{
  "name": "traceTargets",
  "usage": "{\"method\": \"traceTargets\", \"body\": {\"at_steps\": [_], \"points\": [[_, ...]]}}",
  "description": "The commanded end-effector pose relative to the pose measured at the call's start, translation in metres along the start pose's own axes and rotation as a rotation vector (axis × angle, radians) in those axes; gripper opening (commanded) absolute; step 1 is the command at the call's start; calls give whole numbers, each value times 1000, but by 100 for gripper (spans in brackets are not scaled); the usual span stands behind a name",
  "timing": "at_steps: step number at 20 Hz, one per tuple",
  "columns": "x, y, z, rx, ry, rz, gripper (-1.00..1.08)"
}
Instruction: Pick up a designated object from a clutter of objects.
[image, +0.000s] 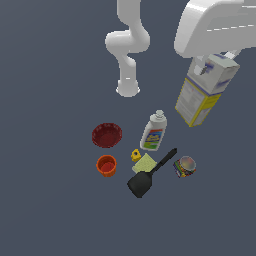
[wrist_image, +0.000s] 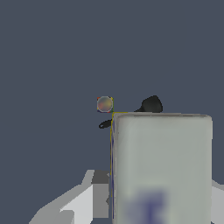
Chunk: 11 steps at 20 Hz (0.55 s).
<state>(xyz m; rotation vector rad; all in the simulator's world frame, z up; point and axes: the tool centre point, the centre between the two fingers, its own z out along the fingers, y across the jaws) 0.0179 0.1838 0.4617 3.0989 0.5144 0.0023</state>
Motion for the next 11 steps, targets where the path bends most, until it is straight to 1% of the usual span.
{"method": "traceTargets", "body": {"at_steps": [1,6,11], "points": [[-5,-3,-16,0,-2,1,-100],[-9,-7,-35,0,-2,1,-100],[-10,-7,-41,1,-1,1,-100]]}}
